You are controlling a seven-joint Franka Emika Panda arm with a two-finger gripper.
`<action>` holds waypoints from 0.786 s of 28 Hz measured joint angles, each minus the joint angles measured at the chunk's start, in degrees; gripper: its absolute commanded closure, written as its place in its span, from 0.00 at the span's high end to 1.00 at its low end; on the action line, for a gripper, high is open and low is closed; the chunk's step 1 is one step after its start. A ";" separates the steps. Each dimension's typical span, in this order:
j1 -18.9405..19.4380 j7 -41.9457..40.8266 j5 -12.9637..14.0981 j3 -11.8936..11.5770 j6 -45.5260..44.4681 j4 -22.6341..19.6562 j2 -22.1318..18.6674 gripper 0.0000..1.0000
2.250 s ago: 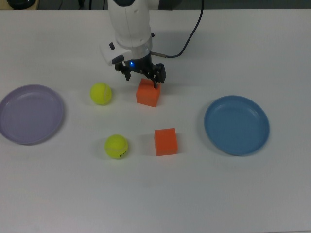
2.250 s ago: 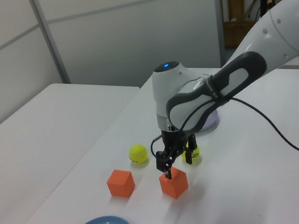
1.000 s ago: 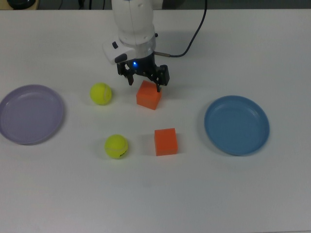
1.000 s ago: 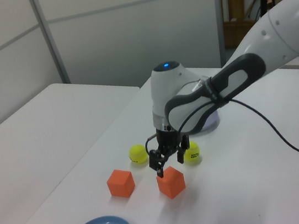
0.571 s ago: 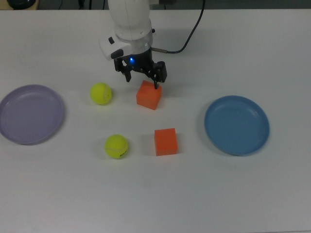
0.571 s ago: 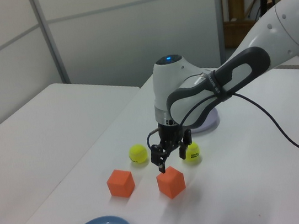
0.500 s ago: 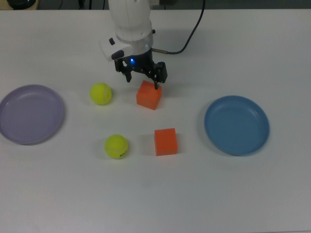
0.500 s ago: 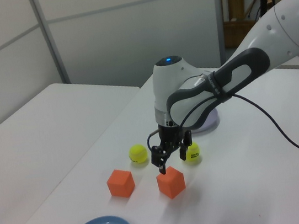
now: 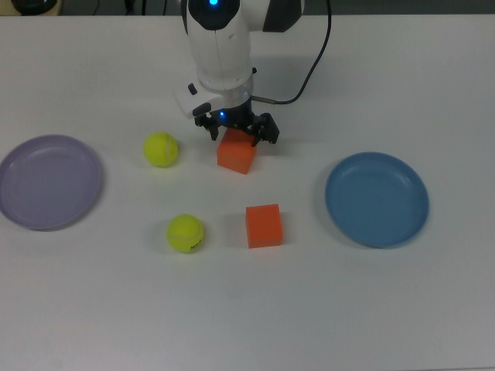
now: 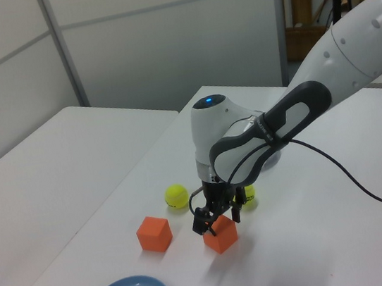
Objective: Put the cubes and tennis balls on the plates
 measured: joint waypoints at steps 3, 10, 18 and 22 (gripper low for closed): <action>0.00 0.00 0.00 0.08 0.62 0.00 0.18 0.98; 0.00 0.00 0.00 0.19 0.80 0.06 0.37 0.98; -0.12 0.00 0.00 0.16 0.80 0.97 -0.20 0.98; -0.24 0.00 0.00 0.11 0.80 1.21 -0.77 0.98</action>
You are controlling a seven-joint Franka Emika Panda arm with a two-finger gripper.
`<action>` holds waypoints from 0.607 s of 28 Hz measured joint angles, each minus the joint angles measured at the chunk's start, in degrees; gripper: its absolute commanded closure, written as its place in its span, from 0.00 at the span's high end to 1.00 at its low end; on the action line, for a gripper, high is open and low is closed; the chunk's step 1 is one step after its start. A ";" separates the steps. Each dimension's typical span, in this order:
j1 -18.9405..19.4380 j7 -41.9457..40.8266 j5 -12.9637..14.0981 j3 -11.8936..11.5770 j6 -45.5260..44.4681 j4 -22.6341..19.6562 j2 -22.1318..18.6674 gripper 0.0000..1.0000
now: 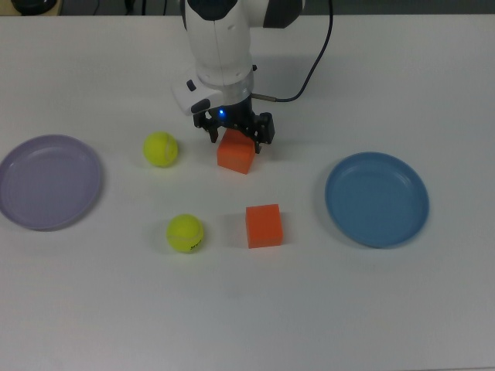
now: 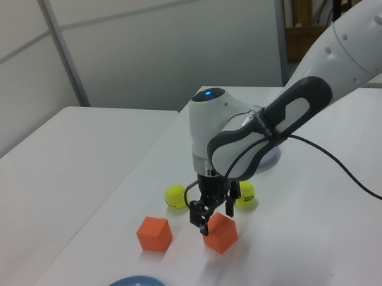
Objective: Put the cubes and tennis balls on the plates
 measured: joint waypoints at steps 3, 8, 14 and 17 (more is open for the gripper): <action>0.00 0.00 0.00 0.01 0.00 0.02 -0.11 0.98; 0.00 0.00 0.00 0.08 0.00 0.01 -0.03 0.98; 0.02 0.00 0.00 0.36 0.00 0.03 1.06 0.97; 0.07 0.00 0.00 0.49 0.04 0.11 1.96 0.91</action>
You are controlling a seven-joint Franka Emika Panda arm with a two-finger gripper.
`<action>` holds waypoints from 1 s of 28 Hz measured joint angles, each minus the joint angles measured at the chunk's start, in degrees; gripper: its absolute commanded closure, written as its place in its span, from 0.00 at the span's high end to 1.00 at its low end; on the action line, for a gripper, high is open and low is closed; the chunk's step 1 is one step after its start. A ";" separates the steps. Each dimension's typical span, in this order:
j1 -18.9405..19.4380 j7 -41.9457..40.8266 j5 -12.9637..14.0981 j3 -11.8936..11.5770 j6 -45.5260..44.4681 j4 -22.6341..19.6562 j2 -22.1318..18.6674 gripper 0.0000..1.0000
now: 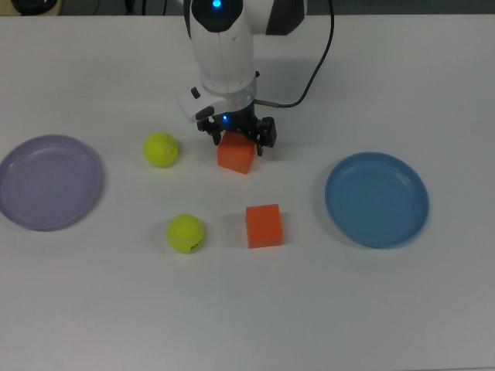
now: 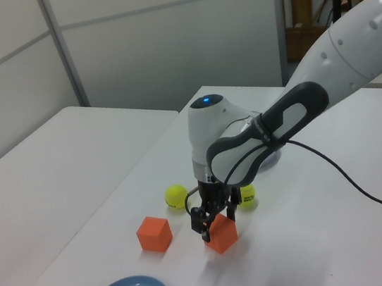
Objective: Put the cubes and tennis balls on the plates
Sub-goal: 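Carry the orange cube onto the blue plate and release it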
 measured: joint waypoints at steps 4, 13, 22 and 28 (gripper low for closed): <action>0.10 -0.01 0.00 0.05 0.12 0.14 0.67 0.29; 0.12 0.00 0.00 2.79 0.33 5.99 0.64 0.00; 0.29 2.78 0.00 9.70 0.33 14.77 0.92 0.00; 0.89 6.77 -2.89 14.39 0.33 18.53 4.67 0.00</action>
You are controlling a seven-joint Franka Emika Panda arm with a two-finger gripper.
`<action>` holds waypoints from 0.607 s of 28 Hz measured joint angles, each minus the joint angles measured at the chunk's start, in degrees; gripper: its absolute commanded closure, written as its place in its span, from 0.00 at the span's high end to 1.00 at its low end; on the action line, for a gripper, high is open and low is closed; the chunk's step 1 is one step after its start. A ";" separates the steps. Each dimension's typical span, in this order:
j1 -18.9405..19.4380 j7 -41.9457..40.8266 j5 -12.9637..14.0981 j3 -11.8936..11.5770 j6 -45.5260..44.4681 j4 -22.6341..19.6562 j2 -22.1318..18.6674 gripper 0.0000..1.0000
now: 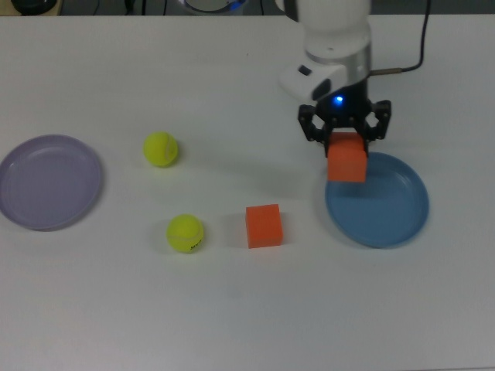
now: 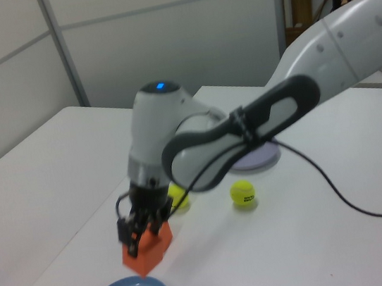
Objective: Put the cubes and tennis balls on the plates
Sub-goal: 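Carry the orange cube onto the blue plate and release it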
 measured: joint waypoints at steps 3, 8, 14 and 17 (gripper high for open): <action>1.42 4.19 -4.36 0.77 0.09 1.82 3.66 0.00; 3.76 9.68 -9.86 0.84 3.76 4.22 9.84 0.87; 4.03 10.34 -10.62 0.83 5.91 5.65 12.94 1.00; 3.89 10.35 -10.62 0.83 5.91 6.31 12.90 1.00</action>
